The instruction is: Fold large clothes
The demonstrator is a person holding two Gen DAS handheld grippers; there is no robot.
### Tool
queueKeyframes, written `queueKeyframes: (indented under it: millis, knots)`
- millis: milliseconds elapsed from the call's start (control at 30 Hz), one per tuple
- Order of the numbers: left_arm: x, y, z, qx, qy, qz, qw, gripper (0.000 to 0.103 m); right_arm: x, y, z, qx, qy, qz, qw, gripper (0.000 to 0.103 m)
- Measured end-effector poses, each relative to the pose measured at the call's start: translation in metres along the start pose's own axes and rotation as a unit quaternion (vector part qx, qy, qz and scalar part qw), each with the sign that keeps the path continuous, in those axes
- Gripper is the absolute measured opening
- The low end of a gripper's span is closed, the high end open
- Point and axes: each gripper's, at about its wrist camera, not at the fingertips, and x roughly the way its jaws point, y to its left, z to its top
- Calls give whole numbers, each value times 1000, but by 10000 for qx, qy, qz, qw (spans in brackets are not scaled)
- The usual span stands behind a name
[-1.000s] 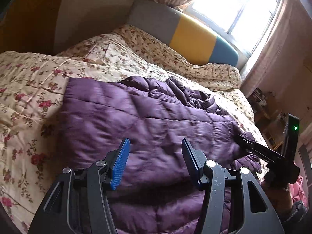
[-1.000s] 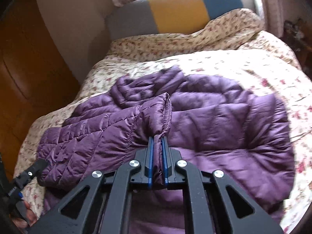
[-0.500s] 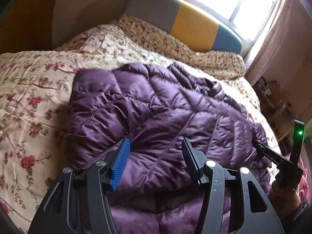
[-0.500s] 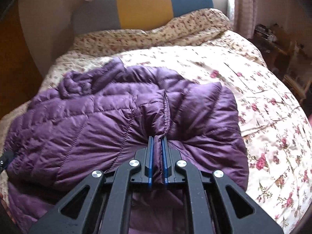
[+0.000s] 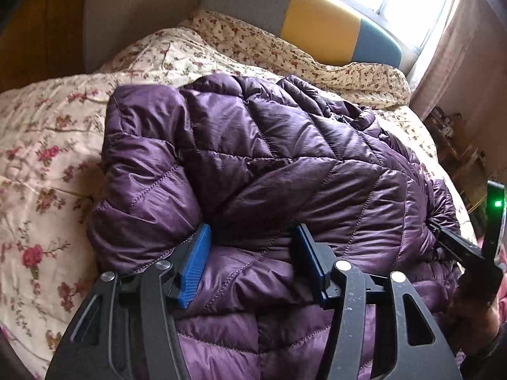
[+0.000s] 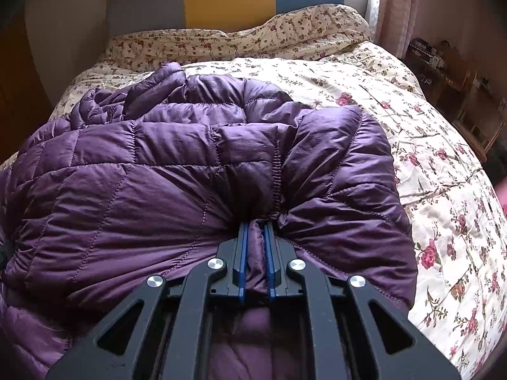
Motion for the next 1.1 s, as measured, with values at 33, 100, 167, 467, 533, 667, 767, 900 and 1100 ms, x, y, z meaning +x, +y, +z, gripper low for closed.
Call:
queueKeyframes:
  millis: [33, 100, 167, 467, 533, 667, 767, 900, 1100]
  knots:
    - [-3, -2, 0, 13, -39, 18, 10000, 64, -3, 0, 0, 2, -24, -21, 10000, 16]
    - [-9, -5, 0, 61, -111, 91, 9999, 67, -6, 0, 1, 15, -61, -2, 10000, 23]
    - [-14, -8, 0, 149, -182, 143, 9996, 69, -13, 0, 2, 4, -152, -2, 9999, 43]
    - [-32, -14, 12, 318, -463, 179, 9983, 69, -56, 20, 15, -181, -847, 318, 9957, 54]
    - [-33, -15, 18, 366, -527, 175, 9978, 69, -60, 30, 22, -259, -954, 495, 9939, 59]
    - [-28, -18, 31, 433, -559, 202, 9973, 69, -51, 52, 32, -453, -912, 677, 9925, 62]
    - [-19, -21, 39, 513, -549, 219, 9969, 69, -37, 62, 35, -519, -807, 700, 9929, 62]
    - [-5, -22, 44, 617, -493, 250, 9966, 69, -15, 63, 36, -554, -656, 628, 9943, 62]
    - [27, -16, 41, 684, -251, 331, 9968, 69, 12, 60, 29, -614, -481, 624, 9950, 63]
